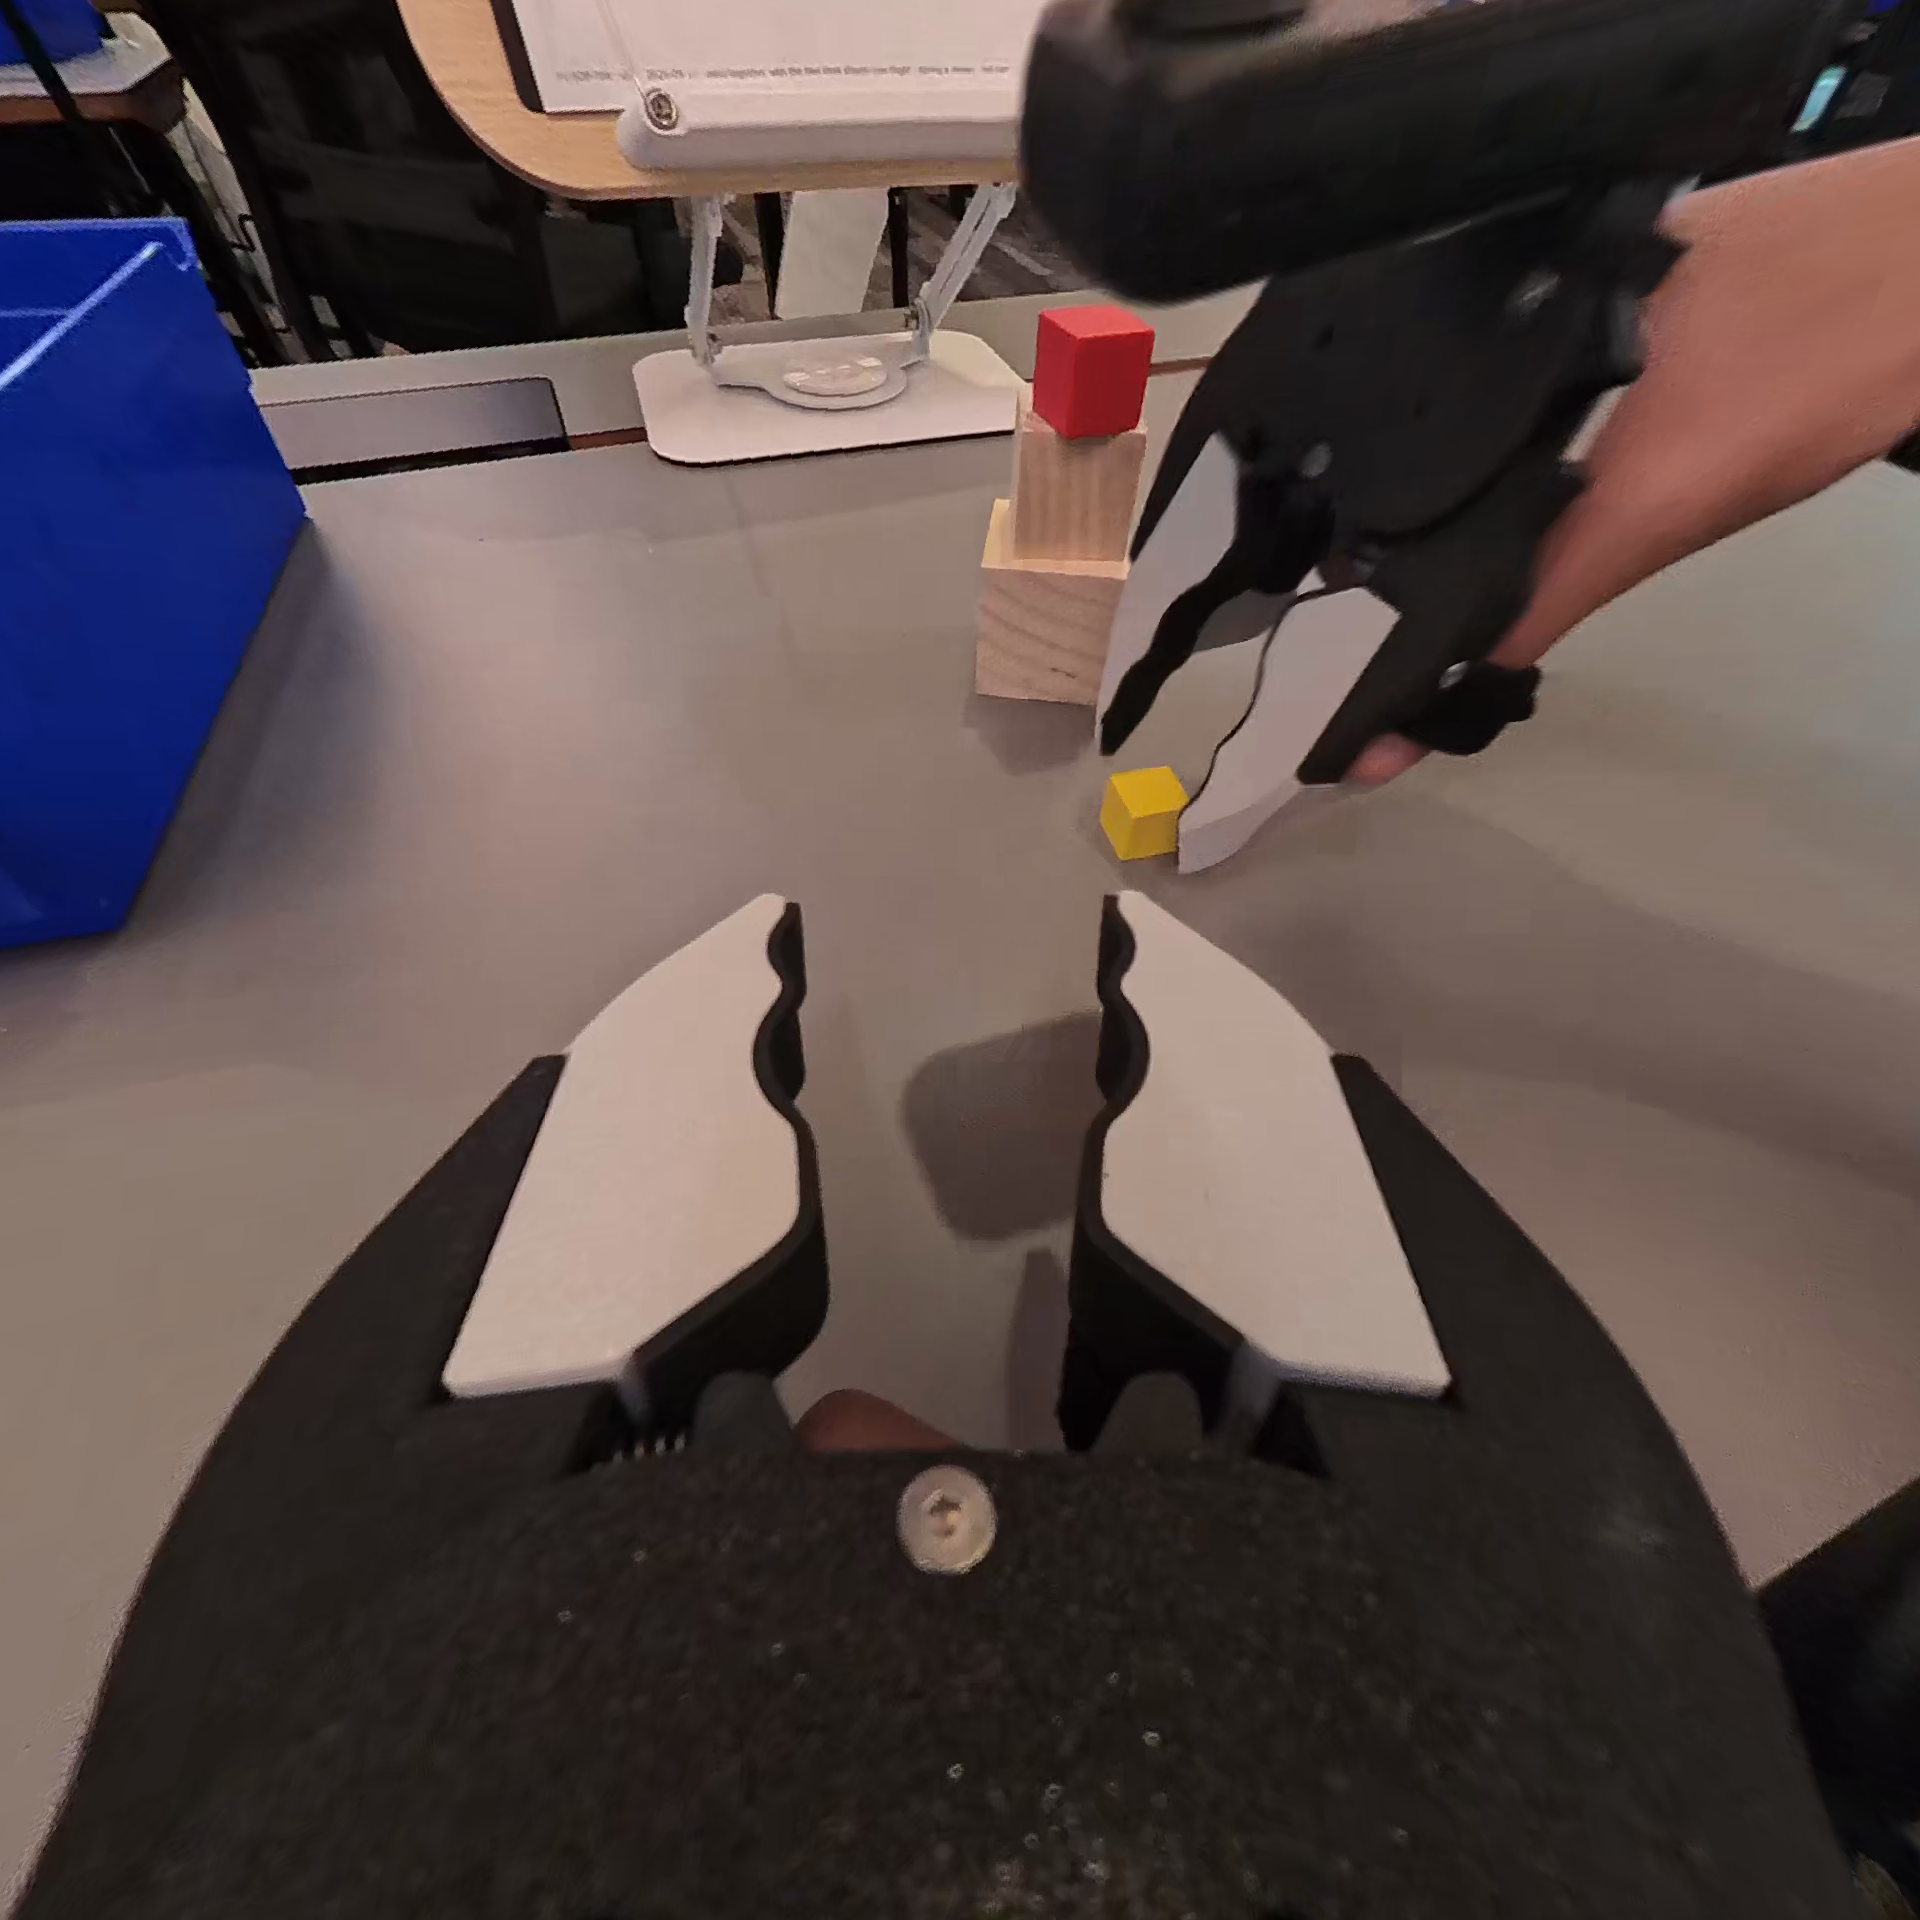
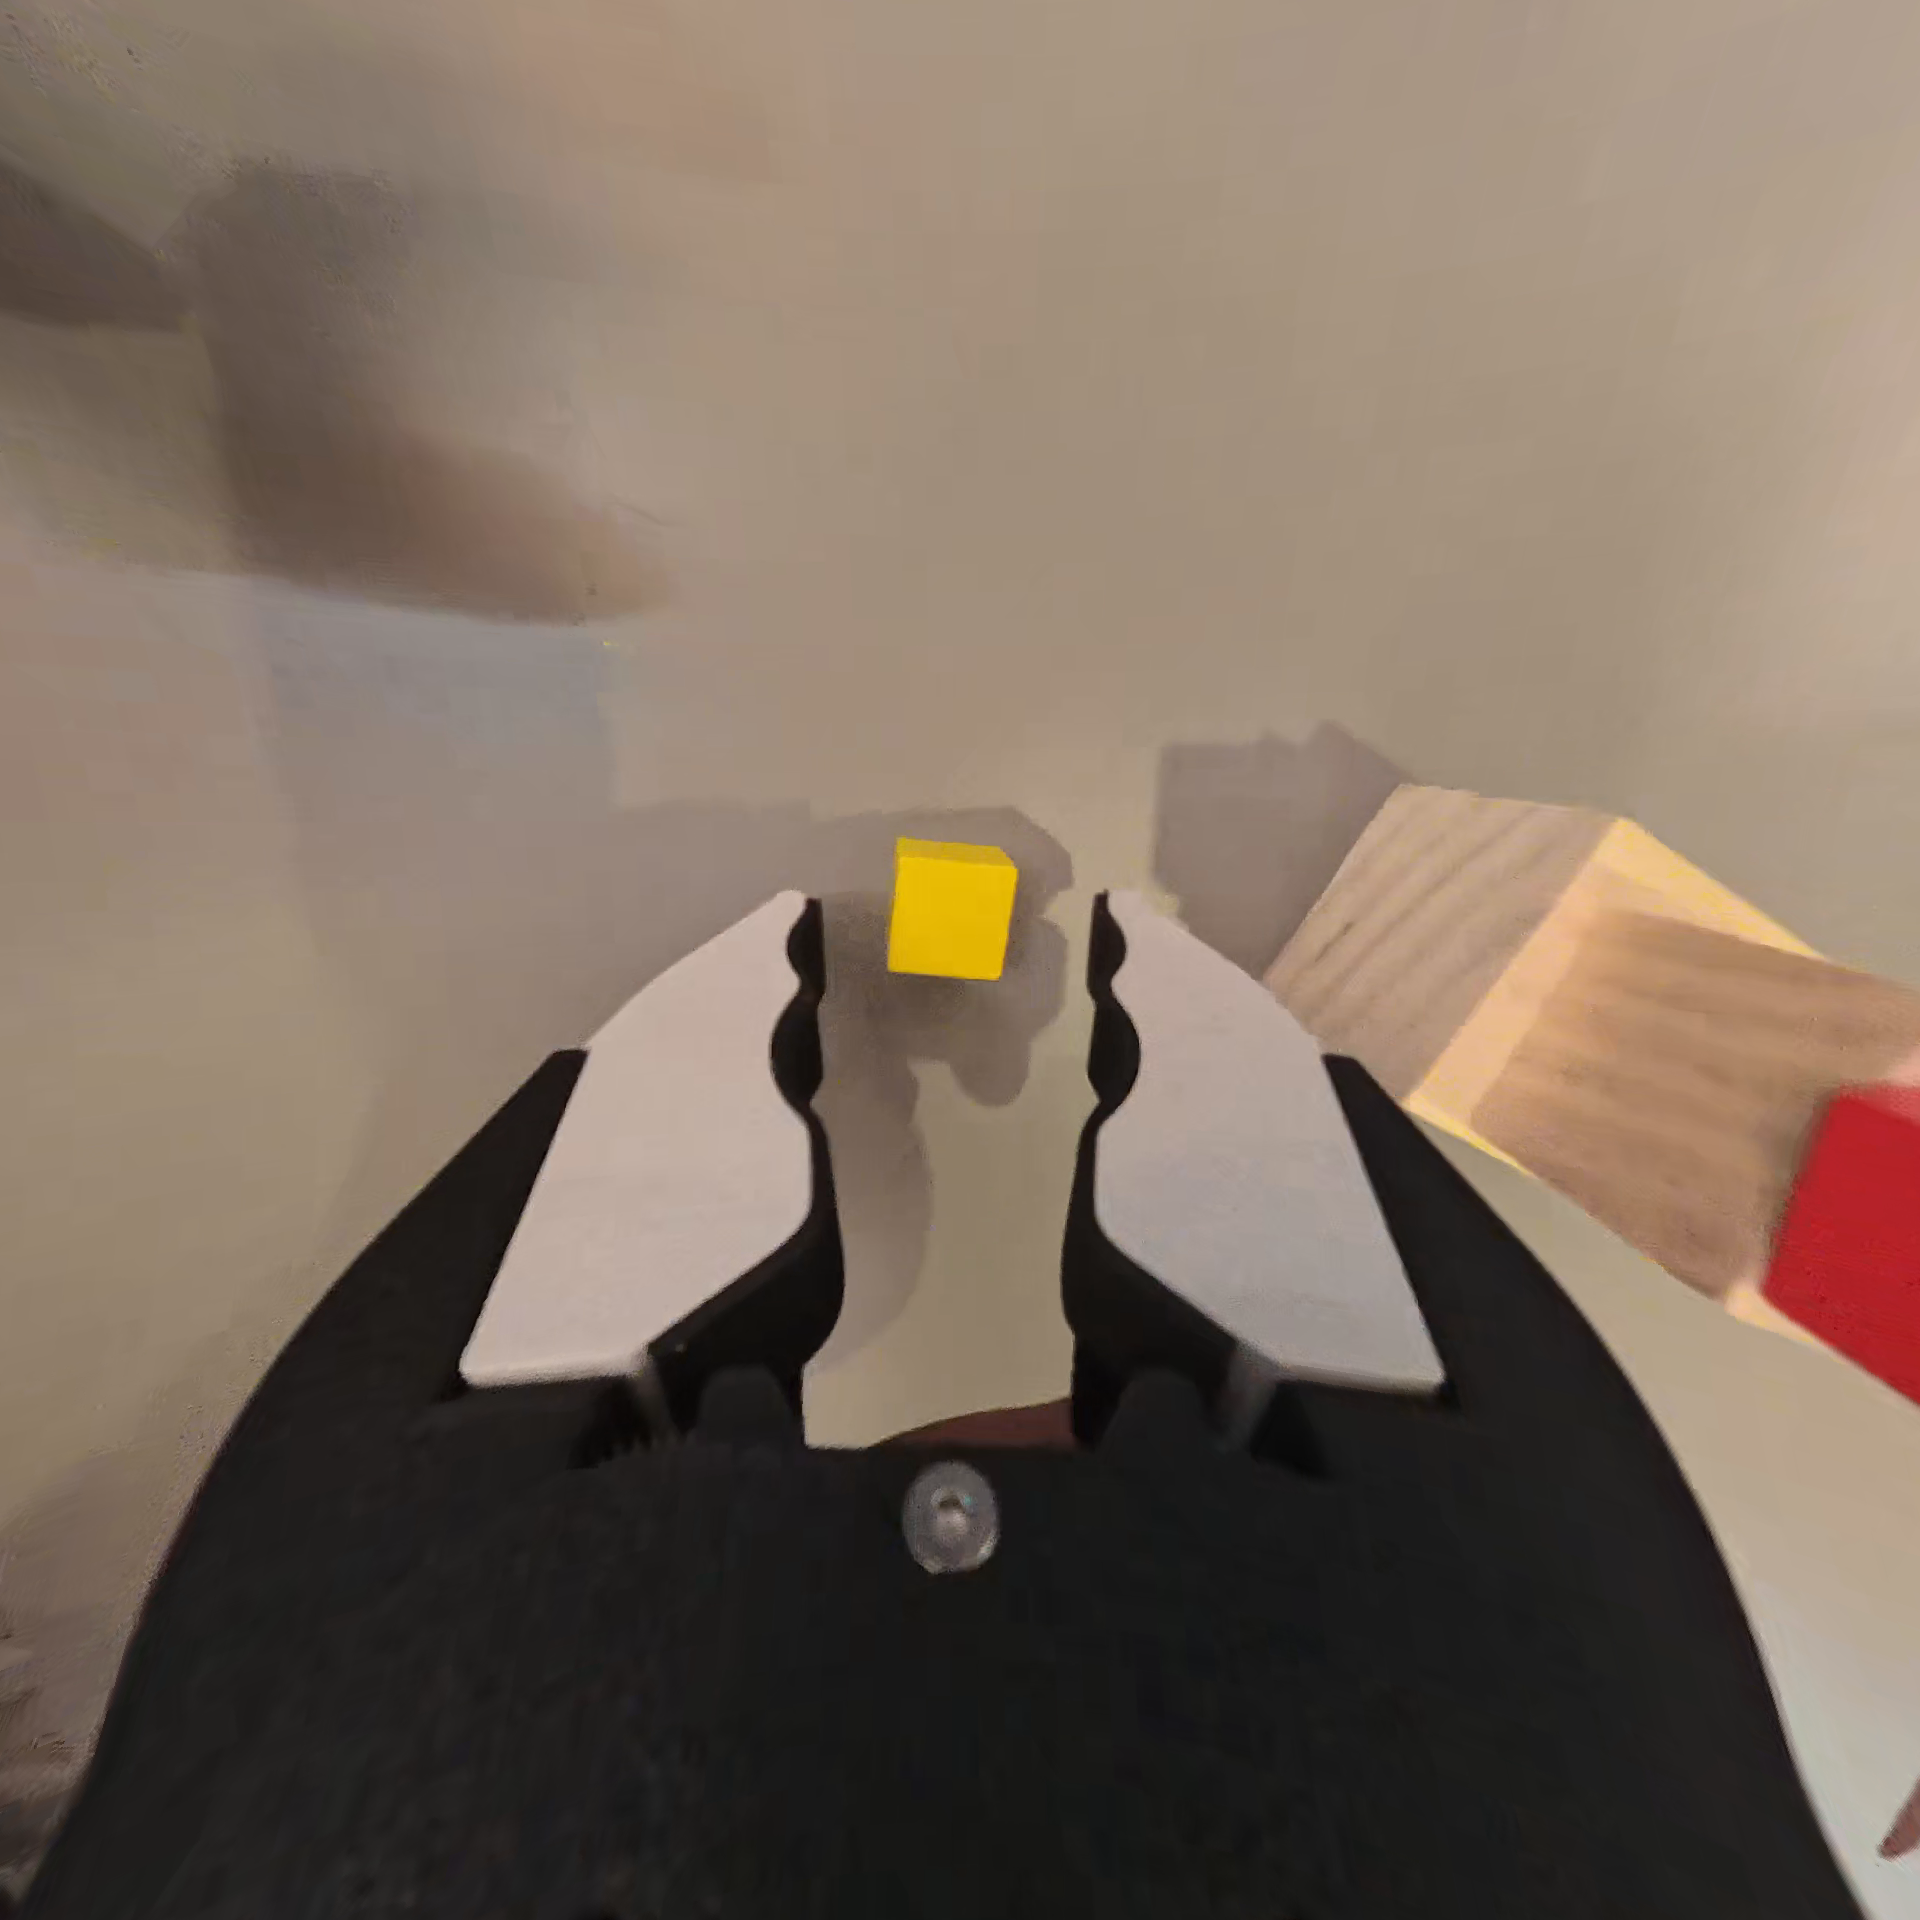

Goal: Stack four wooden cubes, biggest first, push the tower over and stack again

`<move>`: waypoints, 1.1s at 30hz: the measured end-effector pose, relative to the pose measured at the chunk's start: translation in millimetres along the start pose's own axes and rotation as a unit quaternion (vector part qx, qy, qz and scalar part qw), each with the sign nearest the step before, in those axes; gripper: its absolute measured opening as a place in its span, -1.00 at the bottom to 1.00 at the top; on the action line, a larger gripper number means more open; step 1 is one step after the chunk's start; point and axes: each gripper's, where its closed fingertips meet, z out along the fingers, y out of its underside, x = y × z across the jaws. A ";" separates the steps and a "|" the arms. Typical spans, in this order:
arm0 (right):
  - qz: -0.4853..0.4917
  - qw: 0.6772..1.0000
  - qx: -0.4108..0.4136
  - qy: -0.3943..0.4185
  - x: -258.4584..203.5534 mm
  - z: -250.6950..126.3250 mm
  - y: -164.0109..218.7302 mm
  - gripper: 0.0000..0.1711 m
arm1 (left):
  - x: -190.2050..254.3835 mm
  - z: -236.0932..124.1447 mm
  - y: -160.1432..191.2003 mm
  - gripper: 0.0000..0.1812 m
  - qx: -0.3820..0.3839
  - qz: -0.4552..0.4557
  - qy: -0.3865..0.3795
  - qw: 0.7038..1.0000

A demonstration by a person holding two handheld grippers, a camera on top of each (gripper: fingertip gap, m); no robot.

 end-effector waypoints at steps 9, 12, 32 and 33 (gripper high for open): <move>0.006 0.995 0.061 0.075 33.1 -72.3 -1.9 -0.74 | 8.4 -1.1 7.3 -0.43 -0.008 0.009 0.022 1.000; 0.023 0.991 0.073 0.110 63.5 -115.5 -4.3 -0.74 | 8.0 0.0 8.3 -0.44 -0.011 0.007 0.024 1.000; 0.045 0.993 0.073 0.079 100.7 -128.2 -13.1 -0.52 | 10.1 3.5 13.3 -0.44 -0.025 0.021 0.034 0.999; 0.050 0.989 0.098 0.097 98.3 -139.9 -13.3 -0.52 | 10.0 3.1 12.8 -0.44 -0.023 0.020 0.034 0.999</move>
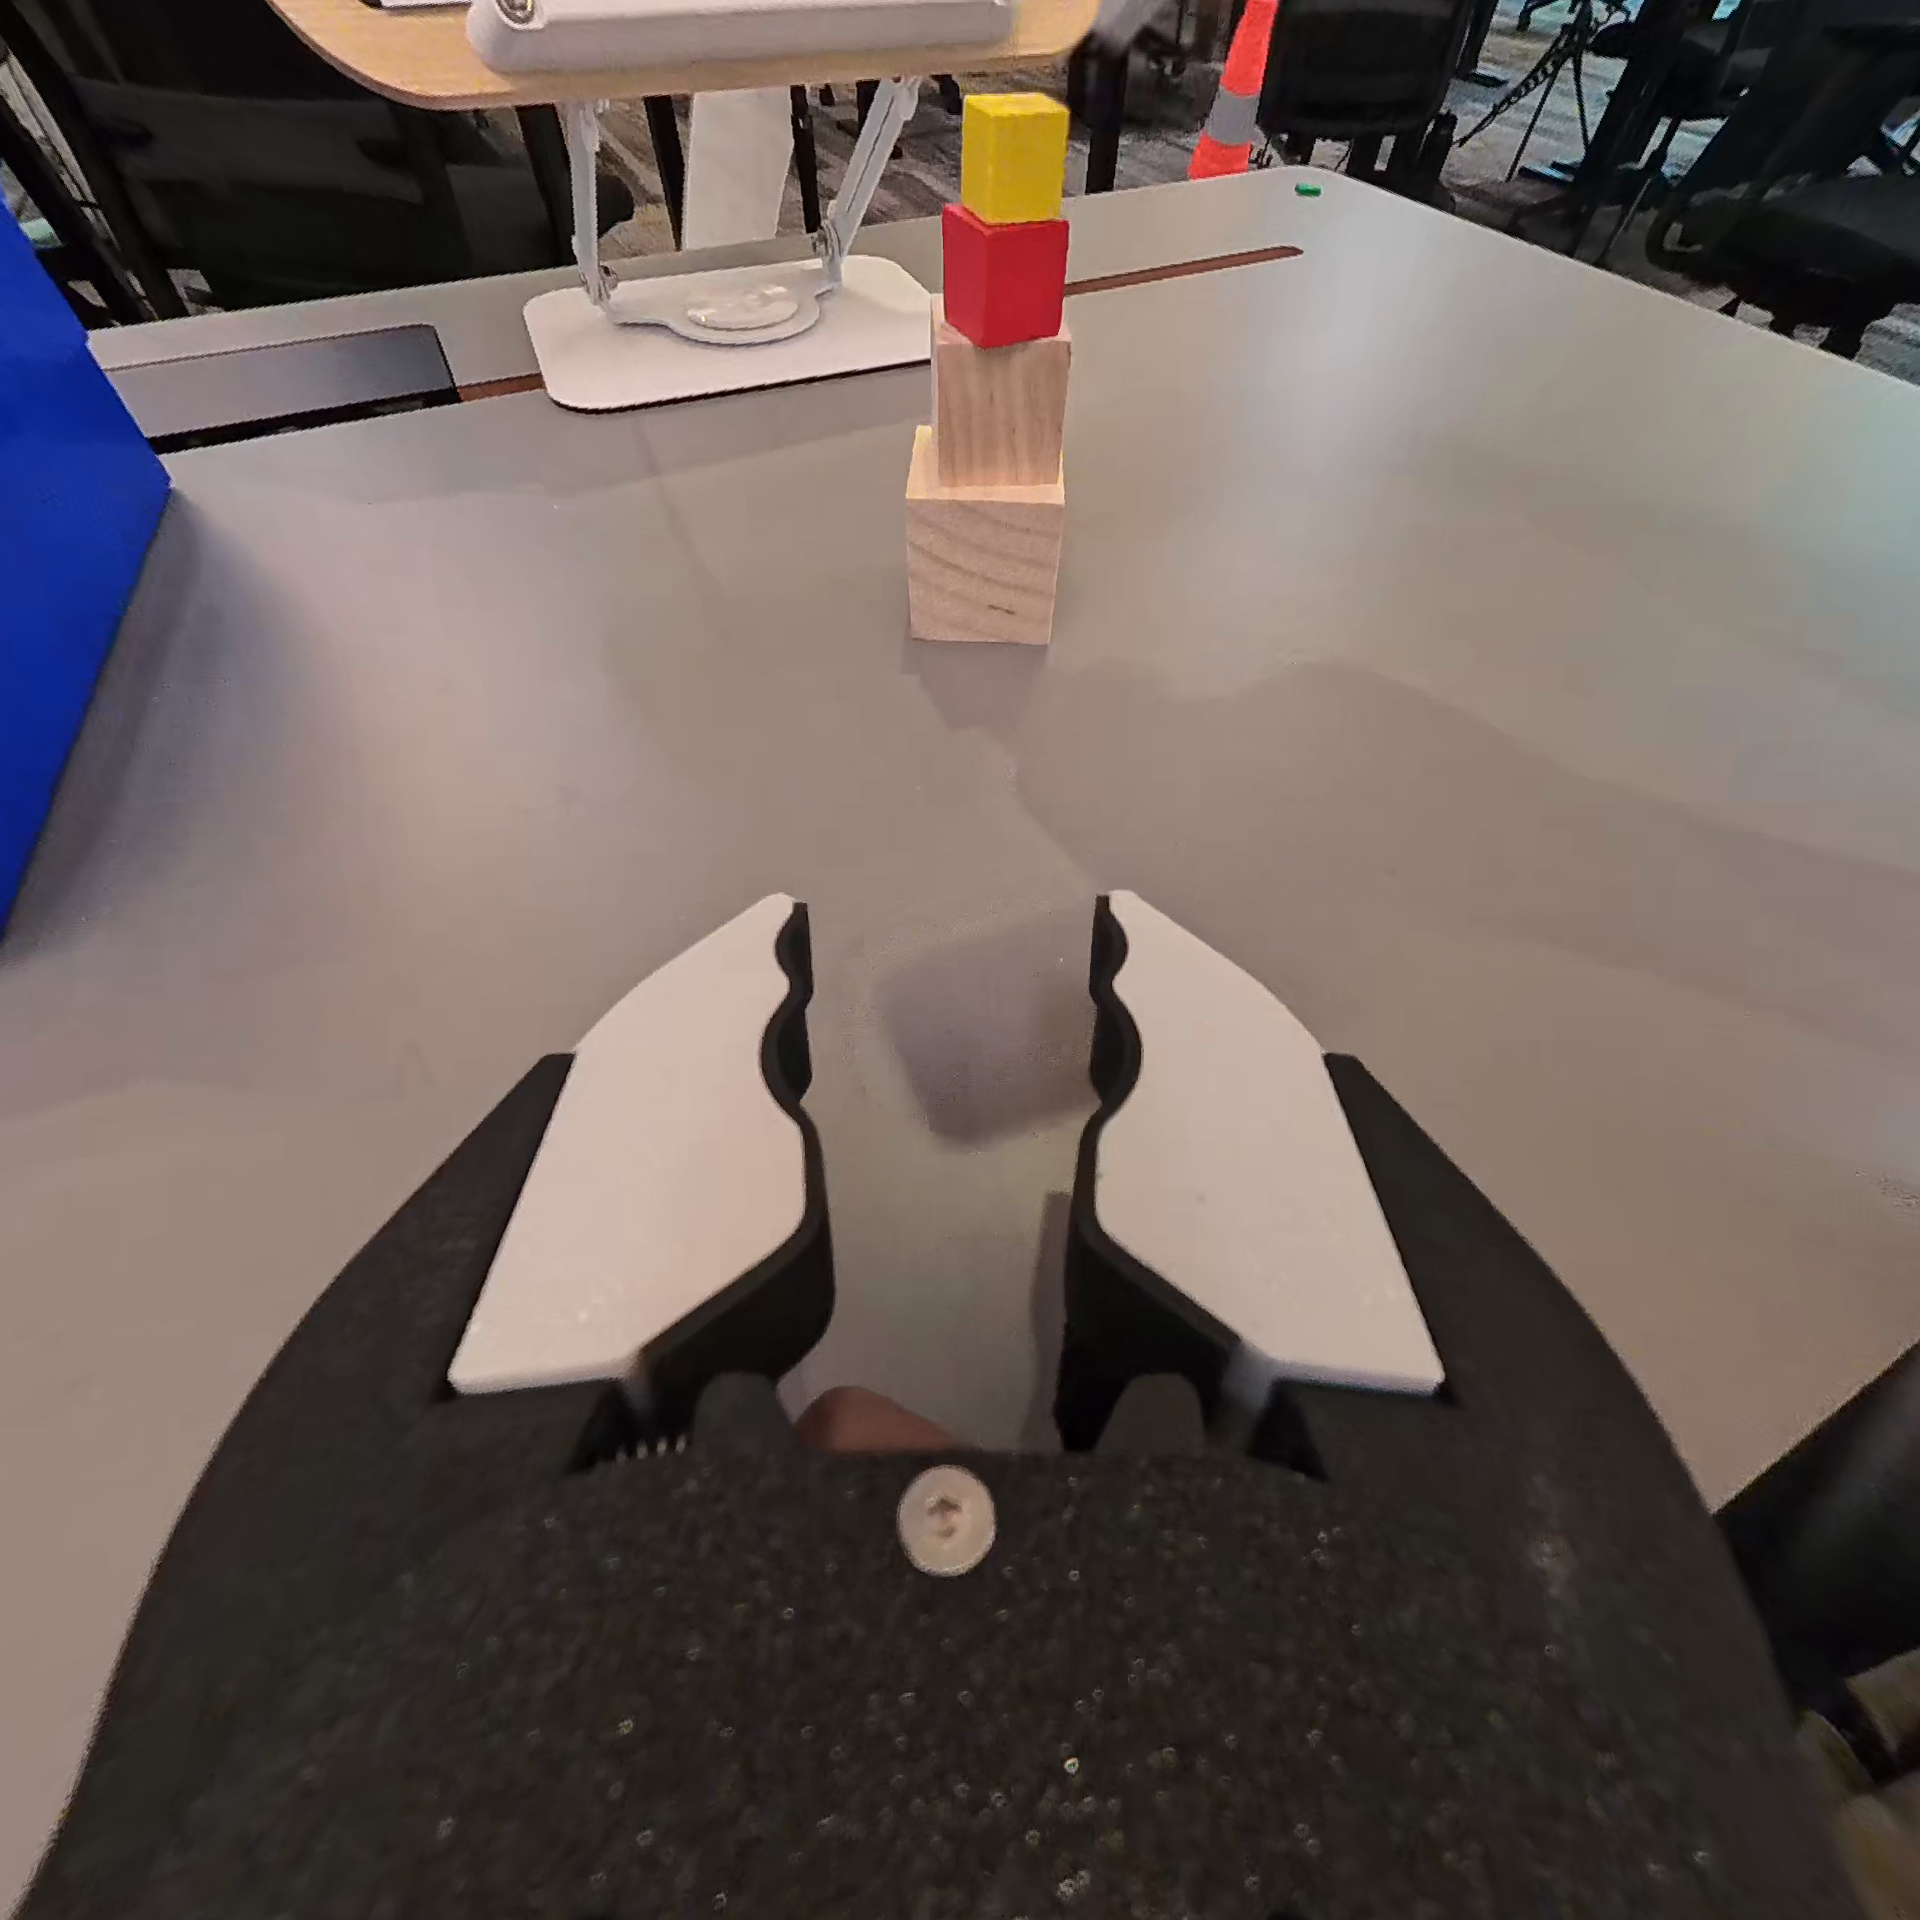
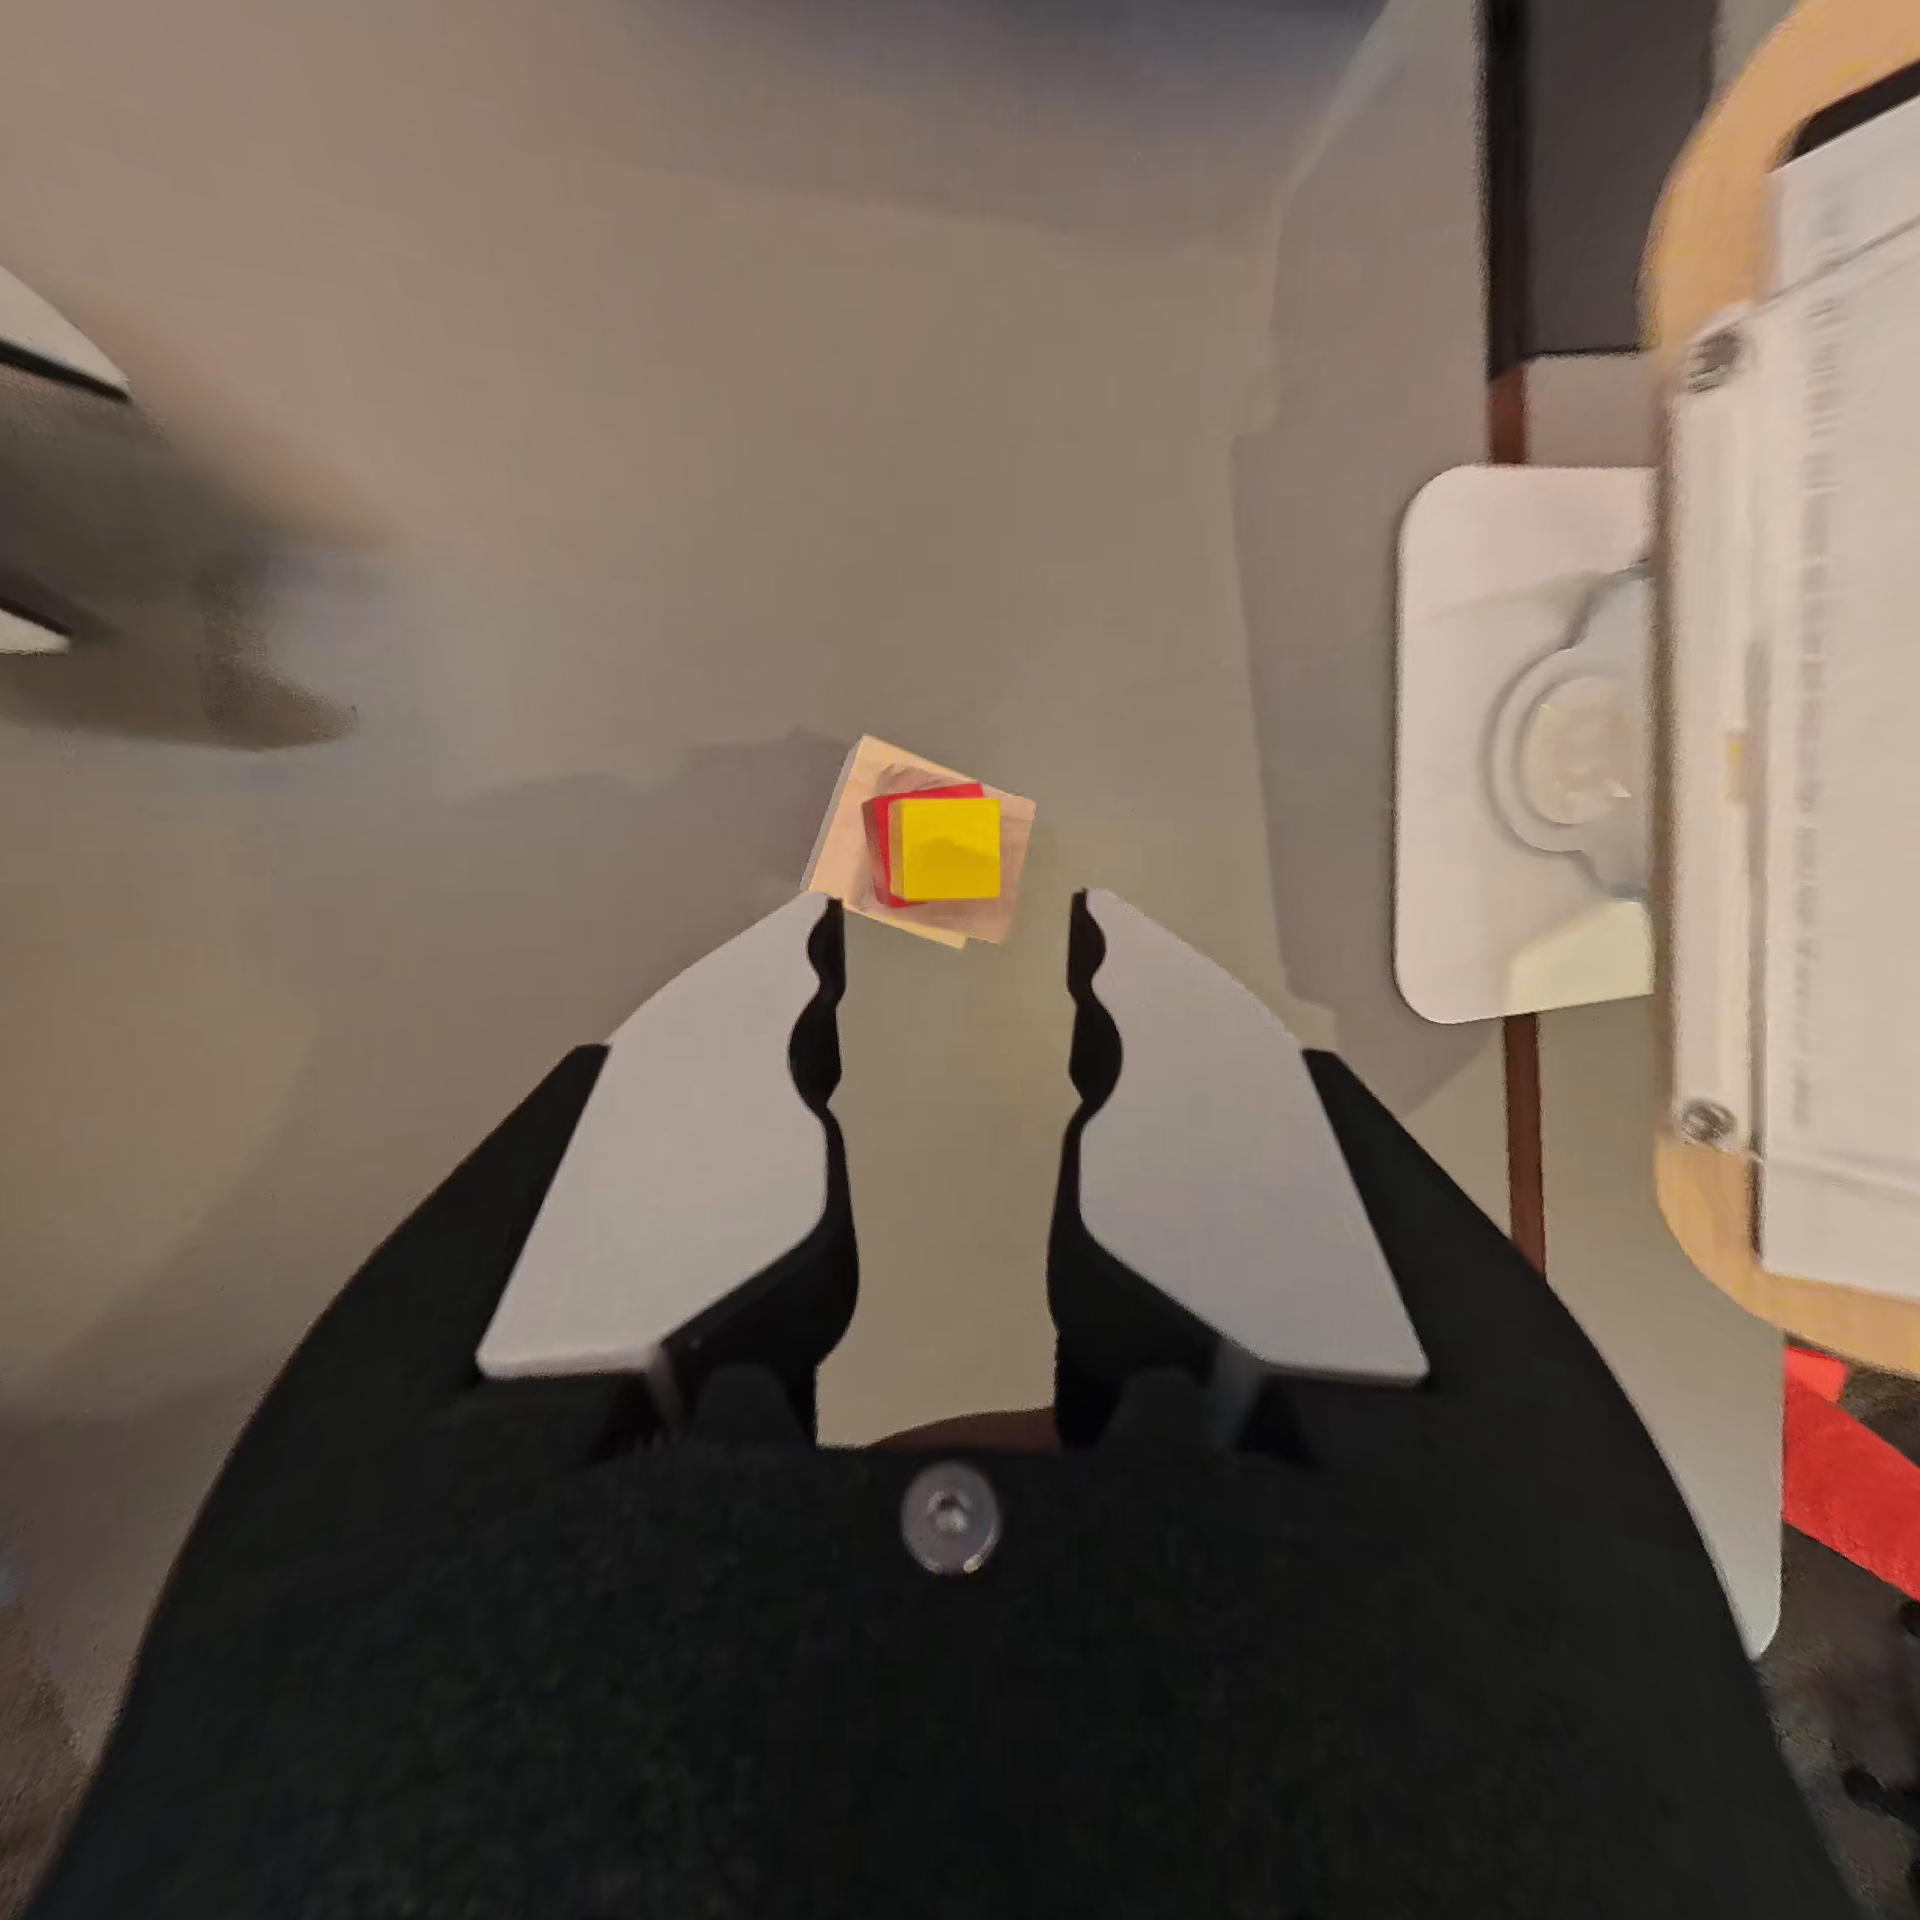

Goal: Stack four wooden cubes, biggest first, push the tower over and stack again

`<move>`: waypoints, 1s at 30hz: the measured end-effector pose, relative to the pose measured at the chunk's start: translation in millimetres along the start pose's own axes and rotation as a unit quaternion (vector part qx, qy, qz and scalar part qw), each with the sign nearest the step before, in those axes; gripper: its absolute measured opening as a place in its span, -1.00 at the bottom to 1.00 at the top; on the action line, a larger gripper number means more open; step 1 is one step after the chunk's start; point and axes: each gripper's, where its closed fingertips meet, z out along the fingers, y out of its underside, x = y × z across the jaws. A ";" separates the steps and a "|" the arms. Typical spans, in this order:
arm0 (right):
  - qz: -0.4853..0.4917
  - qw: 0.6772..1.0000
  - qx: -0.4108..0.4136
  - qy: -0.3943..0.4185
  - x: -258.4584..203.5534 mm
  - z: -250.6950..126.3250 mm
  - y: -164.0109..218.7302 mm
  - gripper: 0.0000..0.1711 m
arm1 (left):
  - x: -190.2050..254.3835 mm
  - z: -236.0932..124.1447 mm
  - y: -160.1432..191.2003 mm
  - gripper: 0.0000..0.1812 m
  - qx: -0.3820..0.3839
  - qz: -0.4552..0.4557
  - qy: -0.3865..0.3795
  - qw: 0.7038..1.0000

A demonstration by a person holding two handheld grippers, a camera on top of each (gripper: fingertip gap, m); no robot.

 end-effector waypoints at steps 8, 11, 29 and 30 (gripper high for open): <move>0.091 0.979 0.147 0.103 -75.3 -21.6 43.1 -0.60 | -4.8 -0.3 -1.1 -0.43 0.003 -0.008 -0.012 1.000; 0.152 0.973 0.131 0.116 -98.0 6.5 74.6 -0.59 | -5.2 0.9 -0.4 -0.43 0.001 -0.006 -0.015 1.000; 0.137 0.960 0.224 -0.096 -209.5 40.6 41.0 -1.00 | -5.8 0.7 -3.6 -0.43 0.011 -0.007 -0.020 1.000; 0.107 0.960 0.230 -0.122 -230.0 42.7 28.3 -1.00 | -7.1 -0.4 -5.0 -0.44 0.016 -0.009 -0.022 1.000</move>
